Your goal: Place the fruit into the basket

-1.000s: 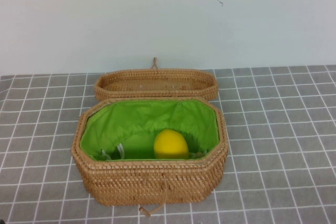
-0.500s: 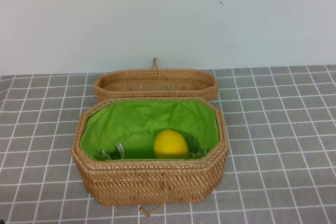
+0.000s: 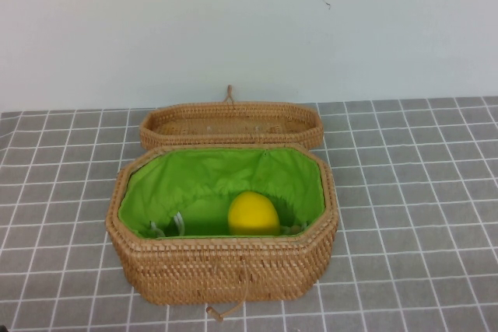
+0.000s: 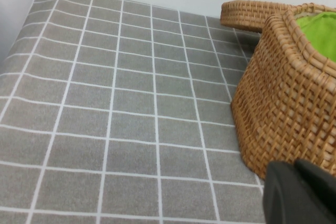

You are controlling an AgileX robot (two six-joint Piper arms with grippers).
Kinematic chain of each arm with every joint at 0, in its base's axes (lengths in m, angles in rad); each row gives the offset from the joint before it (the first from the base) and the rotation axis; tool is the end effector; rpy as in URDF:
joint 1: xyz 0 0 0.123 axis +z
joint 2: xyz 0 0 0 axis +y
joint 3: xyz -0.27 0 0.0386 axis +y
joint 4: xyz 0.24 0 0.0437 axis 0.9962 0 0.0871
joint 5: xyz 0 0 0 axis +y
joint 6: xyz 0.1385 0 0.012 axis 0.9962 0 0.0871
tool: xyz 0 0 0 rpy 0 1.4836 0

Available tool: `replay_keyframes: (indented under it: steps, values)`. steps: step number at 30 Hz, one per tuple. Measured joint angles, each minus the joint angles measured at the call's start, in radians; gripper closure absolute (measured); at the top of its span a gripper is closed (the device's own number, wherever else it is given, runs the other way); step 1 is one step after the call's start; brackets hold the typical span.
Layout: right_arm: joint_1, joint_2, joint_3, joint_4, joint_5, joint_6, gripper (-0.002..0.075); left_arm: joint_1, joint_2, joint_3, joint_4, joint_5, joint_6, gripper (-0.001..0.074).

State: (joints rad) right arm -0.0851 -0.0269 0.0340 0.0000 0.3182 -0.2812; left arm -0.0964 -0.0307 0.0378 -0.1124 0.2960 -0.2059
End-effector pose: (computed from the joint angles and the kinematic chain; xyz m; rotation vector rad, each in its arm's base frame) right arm 0.1041 -0.0089 0.1634 -0.1778 1.8078 -0.2602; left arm 0.1041 -0.0146 0.1657 -0.1710 1.7882 -0.3233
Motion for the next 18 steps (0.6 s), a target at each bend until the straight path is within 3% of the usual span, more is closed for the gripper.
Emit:
replay_keyframes:
  steps: [18]
  values:
    - [0.0, 0.0, 0.0, 0.0, 0.0, 0.0, 0.0729, 0.0, 0.0, 0.0, 0.0, -0.006, 0.0, 0.0734]
